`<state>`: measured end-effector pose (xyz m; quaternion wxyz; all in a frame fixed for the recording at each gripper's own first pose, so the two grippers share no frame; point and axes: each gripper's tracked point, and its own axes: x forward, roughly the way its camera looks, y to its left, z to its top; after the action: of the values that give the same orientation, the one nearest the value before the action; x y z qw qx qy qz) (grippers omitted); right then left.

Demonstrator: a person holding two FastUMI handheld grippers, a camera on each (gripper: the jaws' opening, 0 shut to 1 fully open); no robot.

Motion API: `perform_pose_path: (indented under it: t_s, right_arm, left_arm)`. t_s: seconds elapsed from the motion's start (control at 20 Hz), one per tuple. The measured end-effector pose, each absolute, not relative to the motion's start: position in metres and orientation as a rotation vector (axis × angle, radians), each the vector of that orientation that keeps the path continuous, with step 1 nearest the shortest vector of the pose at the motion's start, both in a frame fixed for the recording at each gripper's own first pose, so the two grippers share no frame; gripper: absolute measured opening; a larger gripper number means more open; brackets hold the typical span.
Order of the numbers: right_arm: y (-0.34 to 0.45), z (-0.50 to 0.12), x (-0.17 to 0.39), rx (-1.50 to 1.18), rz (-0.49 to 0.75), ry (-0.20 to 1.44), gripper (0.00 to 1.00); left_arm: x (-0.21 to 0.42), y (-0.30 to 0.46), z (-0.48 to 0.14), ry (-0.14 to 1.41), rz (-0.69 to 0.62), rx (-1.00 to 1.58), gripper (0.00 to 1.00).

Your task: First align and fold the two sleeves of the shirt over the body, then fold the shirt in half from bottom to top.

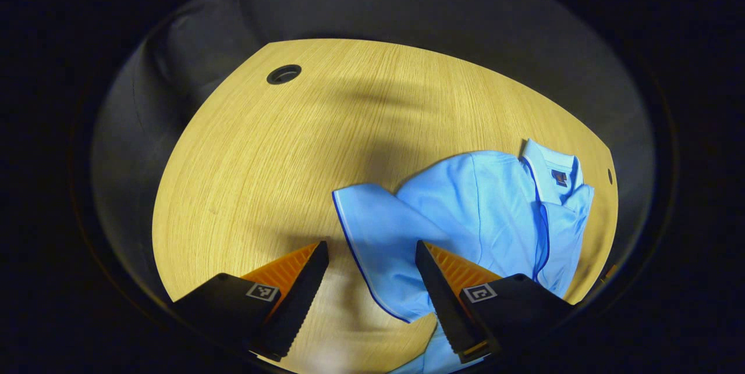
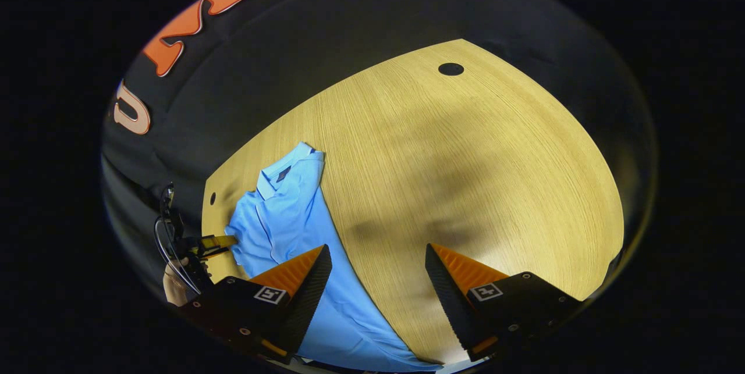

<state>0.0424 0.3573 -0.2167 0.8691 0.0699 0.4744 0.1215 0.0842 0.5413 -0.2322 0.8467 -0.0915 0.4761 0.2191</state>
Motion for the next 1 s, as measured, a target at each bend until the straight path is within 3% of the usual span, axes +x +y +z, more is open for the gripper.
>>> perform_pose_path:
  t_s: [0.2, 0.3, 0.45, 0.55, 0.65, 1.0]
  right_arm:
    - [0.358, -0.219, 0.044, 0.145, 0.260, 0.992, 0.99]
    - [0.359, -0.220, 0.042, 0.148, 0.265, 0.996, 0.99]
    - [0.359, -0.224, 0.040, 0.147, 0.264, 0.999, 0.98]
    - [0.358, -0.226, 0.038, 0.140, 0.262, 0.998, 0.98]
    - [0.358, -0.226, 0.036, 0.134, 0.261, 0.996, 0.98]
    - [0.356, -0.214, 0.023, 0.135, 0.293, 0.978, 0.99]
  left_arm:
    - [0.086, 0.540, -0.234, 1.003, 0.481, -0.171, 0.98]
    - [0.088, 0.537, -0.233, 0.987, 0.486, -0.177, 0.89]
    - [0.095, 0.531, -0.231, 0.965, 0.438, -0.185, 0.35]
    - [0.097, 0.530, -0.230, 0.940, 0.438, -0.188, 0.09]
    - [0.095, 0.525, -0.229, 0.939, 0.417, -0.204, 0.04]
    - [0.106, 0.457, -0.169, 0.852, 0.272, -0.151, 0.04]
